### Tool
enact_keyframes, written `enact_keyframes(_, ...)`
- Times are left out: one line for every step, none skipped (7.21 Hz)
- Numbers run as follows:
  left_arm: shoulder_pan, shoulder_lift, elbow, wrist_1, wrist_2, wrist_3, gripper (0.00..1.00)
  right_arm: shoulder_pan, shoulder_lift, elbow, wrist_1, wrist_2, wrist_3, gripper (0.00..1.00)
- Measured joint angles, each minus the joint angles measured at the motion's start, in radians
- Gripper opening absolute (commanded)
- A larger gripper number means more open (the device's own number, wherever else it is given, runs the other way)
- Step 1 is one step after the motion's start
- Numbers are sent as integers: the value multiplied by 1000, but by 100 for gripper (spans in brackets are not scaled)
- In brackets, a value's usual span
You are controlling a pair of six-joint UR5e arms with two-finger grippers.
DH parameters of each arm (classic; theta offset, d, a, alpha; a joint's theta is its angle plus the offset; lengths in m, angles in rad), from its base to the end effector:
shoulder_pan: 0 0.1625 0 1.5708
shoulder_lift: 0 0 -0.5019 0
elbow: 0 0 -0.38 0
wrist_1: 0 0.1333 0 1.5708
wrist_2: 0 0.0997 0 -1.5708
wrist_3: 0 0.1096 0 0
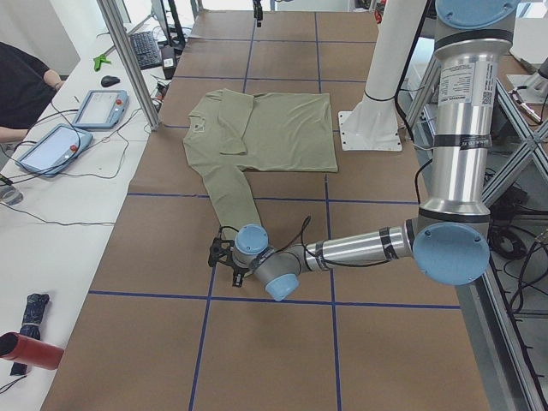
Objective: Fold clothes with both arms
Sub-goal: 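Lower the left gripper and grasp the cuff of the other sleeve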
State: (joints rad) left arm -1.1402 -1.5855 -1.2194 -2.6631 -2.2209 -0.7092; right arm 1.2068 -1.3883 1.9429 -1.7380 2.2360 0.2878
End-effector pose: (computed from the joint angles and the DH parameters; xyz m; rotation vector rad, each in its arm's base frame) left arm 0.1472 -0.4809 0.7850 0.2787 0.9111 -0.0117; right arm -0.1305 -0.5271 0.4981 0.1432 -0.7423 -0.2014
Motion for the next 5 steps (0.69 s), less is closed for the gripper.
enact_keyframes(5,-6,7,0,-2,0,69,0,-1,1,0,0,1,100)
enact_keyframes(12,-9,9,0,-4,0,69,0,-3,2,0,0,2,100)
enact_keyframes(18,-9,10,-1,-6,1,69,0,-6,2,0,0,2,100)
enact_keyframes(22,-10,10,-1,-7,2,69,0,-8,2,0,-1,2,100)
enact_keyframes(24,-9,11,-2,-8,5,69,0,-10,2,0,-2,2,100)
